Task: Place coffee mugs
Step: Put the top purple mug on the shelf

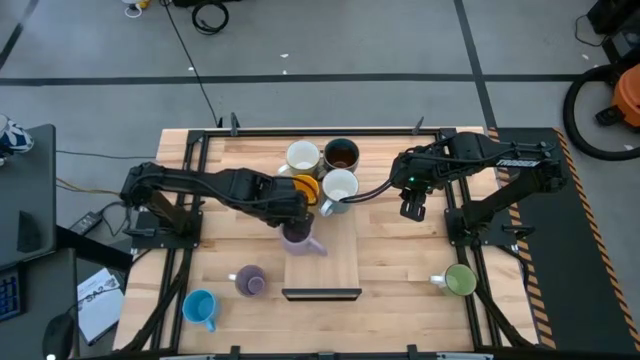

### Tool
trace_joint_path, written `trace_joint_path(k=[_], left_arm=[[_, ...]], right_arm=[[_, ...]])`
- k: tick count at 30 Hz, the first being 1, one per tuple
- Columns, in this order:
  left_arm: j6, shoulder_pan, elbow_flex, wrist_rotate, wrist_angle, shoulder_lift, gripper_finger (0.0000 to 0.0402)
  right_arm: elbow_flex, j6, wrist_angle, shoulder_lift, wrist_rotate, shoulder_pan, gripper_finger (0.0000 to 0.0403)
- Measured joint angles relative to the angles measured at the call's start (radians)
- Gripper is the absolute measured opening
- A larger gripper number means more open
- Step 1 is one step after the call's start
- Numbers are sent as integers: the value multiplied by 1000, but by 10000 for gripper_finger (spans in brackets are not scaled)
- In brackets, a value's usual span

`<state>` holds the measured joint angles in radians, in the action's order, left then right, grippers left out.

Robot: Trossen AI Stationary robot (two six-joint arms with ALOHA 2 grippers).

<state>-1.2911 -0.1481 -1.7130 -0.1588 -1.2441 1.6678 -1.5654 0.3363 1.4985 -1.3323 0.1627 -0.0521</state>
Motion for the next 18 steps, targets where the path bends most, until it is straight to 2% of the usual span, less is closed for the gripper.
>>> trace_joint_path(k=[7, 13, 18], left_arm=[[5, -3, 0, -14, -29, -54, 167], [41, -42, -1, -49, -30, -96, 167], [99, -83, -1, -31, -33, -111, 167]], right_arm=[[0, 0, 0, 0, 1, 0, 134], [0, 0, -1, 0, 1, 0, 134], [0, 0, 0, 0, 1, 0, 134]])
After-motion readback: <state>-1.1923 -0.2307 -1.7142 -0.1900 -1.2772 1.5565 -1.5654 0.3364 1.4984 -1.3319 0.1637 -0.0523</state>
